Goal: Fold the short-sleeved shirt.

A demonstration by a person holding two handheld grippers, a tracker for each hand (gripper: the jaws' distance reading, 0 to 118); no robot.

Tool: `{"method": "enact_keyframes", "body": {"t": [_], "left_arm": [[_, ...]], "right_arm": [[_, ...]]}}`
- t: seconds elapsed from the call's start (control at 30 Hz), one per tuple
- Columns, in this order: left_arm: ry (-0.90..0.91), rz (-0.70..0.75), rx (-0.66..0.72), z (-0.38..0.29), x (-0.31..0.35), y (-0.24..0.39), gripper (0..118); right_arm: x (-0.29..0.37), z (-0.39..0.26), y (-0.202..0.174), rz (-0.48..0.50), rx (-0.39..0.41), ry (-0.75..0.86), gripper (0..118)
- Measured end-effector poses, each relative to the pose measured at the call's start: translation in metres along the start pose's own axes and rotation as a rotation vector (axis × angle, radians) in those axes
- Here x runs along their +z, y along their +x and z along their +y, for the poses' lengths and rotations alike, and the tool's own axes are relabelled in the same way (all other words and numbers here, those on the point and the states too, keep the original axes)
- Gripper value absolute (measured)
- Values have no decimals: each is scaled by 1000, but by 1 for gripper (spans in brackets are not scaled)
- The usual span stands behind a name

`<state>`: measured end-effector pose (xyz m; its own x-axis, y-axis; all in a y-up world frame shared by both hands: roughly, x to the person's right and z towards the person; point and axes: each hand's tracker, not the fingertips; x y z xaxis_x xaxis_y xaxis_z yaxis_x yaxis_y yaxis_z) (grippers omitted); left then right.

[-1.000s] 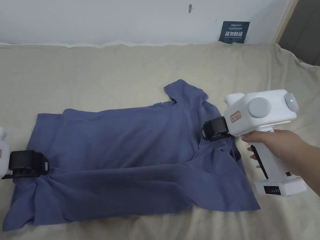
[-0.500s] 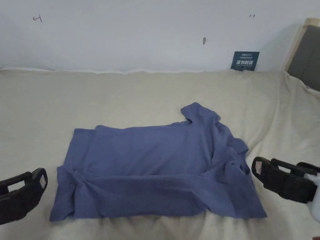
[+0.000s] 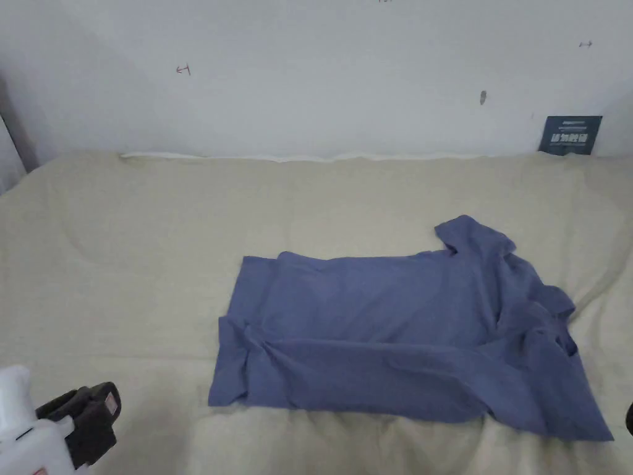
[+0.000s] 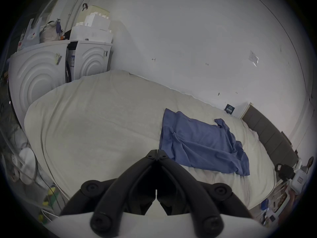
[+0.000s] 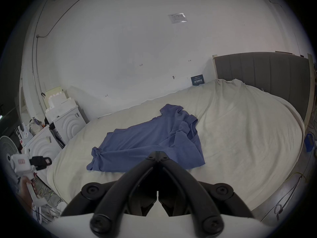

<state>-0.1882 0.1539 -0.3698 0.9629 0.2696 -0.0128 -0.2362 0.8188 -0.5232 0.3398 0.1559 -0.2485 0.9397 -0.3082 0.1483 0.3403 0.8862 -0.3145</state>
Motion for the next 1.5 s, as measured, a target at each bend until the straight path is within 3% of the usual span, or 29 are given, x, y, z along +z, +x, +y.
{"method": "enact_keyframes", "body": {"t": [0.1,0.27,0.3,0.33,0.37,0.4,0.67,0.8,0.93,0.97,1.0,1.03,1.07,1.1,1.27,1.33,1.37,1.43,1.5], "left_arm": [[-249,-50,-135,29,-63,12,0],[-547,-144,-104,30,-171,28,2],[-542,-129,-107,30,-186,31,24],[-574,-95,-132,30,-201,33,82],[-618,-60,-170,28,-214,35,115],[-644,-44,-195,25,-226,36,118],[-766,186,-348,7,-277,42,118],[-798,193,-361,7,-285,46,118],[-791,168,-489,15,-278,64,111],[-793,133,-484,16,-275,68,100],[-805,78,-458,17,-273,73,80],[-821,46,-433,16,-273,77,50],[-820,60,-443,16,-272,80,33],[-819,71,-463,15,-274,80,25],[-840,24,-432,23,-276,68,18],[-826,24,-421,29,-273,64,7],[-817,13,-414,31,-270,62,7],[-808,-1,-410,34,-261,65,6],[-794,-9,-408,35,-257,62,6]], "right_arm": [[-4,1,-6,45,19,-17,0],[-16,-1,-20,84,18,-67,0],[-17,-2,-22,88,15,-77,0],[-22,-4,-4,96,4,-86,0],[-24,-6,-3,107,-2,-99,0],[-26,-7,-3,115,-4,-112,0],[-46,-20,-6,124,32,-187,0],[-54,-20,-7,128,28,-204,0],[-62,-22,7,135,16,-216,0],[-62,-22,7,137,14,-216,0],[-63,-24,5,137,11,-215,0],[-64,-24,5,138,8,-214,0],[-64,-25,6,139,2,-213,0],[-64,-26,7,142,-8,-215,0],[-69,-6,27,185,-85,-223,0],[-78,21,46,169,-55,-196,0],[-86,34,54,141,-8,-200,0],[-115,63,72,55,81,-321,0],[-147,81,83,64,82,-506,0]]}}
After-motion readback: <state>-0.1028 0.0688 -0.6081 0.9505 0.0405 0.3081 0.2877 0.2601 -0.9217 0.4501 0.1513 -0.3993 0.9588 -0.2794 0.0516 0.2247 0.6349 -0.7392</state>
